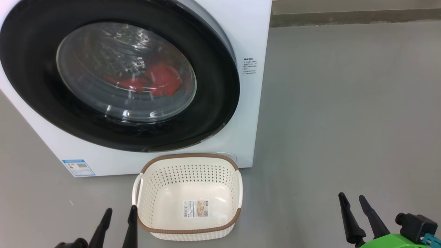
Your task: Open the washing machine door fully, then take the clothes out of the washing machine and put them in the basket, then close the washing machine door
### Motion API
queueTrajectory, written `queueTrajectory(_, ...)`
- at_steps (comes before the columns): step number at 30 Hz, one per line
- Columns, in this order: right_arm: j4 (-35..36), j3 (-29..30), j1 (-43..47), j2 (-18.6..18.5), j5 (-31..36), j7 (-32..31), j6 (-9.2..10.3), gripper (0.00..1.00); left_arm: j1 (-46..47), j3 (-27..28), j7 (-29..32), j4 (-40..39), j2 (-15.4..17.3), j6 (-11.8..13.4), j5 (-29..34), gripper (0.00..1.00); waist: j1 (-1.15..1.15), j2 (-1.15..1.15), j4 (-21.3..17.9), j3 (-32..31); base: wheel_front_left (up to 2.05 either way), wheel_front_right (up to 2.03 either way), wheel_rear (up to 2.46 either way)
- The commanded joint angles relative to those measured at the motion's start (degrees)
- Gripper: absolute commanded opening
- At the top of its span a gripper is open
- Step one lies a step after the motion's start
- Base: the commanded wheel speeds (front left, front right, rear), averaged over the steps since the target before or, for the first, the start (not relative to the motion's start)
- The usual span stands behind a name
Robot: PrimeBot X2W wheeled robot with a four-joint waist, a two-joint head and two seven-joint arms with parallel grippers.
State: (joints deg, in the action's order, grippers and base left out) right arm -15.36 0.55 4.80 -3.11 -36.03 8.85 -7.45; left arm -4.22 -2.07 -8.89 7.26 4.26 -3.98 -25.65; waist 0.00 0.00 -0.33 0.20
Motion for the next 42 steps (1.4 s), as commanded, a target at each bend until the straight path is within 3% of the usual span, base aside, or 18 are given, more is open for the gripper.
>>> queueTrajectory(1,1.59,-1.15,-0.61,-0.86,1.99,0.96,-0.03,1.0,0.45,1.23,-0.89,-1.98,1.0,0.49,2.1,1.0,0.0,0.0,-0.07,0.02,0.0,0.0,0.0)
queueTrajectory(32,2.2,-1.1,2.2,-0.33,17.77,6.15,-0.03,1.0,-1.9,4.22,-6.1,-1.32,-0.12,-1.52,20.65,1.0,0.0,0.0,-1.21,0.38,0.0,0.0,0.0)
queueTrajectory(42,2.35,-0.87,2.04,-0.13,17.95,6.15,-0.03,1.0,-1.78,5.29,-6.11,-0.89,-0.75,-2.35,20.28,1.0,0.0,0.0,-1.07,0.48,0.0,0.0,0.0)
